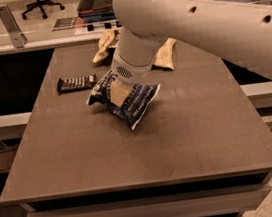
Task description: Pick blue chip bag
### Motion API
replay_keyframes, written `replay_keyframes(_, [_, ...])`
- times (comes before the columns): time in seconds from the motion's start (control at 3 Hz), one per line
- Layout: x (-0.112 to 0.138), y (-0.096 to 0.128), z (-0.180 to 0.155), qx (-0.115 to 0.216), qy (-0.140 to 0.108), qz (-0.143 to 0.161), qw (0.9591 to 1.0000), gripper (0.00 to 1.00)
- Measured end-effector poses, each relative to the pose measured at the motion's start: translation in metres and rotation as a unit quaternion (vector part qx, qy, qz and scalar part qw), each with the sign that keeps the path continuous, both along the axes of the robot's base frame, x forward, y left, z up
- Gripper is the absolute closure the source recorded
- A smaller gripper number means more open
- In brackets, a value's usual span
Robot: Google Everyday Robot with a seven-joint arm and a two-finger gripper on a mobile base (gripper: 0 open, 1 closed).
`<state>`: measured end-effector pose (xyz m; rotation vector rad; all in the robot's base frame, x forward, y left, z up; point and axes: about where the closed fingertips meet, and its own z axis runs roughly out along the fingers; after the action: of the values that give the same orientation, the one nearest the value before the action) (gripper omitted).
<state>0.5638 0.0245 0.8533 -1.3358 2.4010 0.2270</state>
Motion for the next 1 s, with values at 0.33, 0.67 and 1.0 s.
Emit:
replay_keyframes(0.33, [0.000, 0.000, 0.000, 0.000, 0.000, 0.000, 1.0000, 1.00])
replay_keyframes(0.67, [0.001, 0.001, 0.011, 0.014, -0.007, 0.020, 0.9997, 1.00])
replay_keyframes(1.0, [0.001, -0.005, 0.041, 0.033, -0.031, 0.035, 0.9984, 1.00])
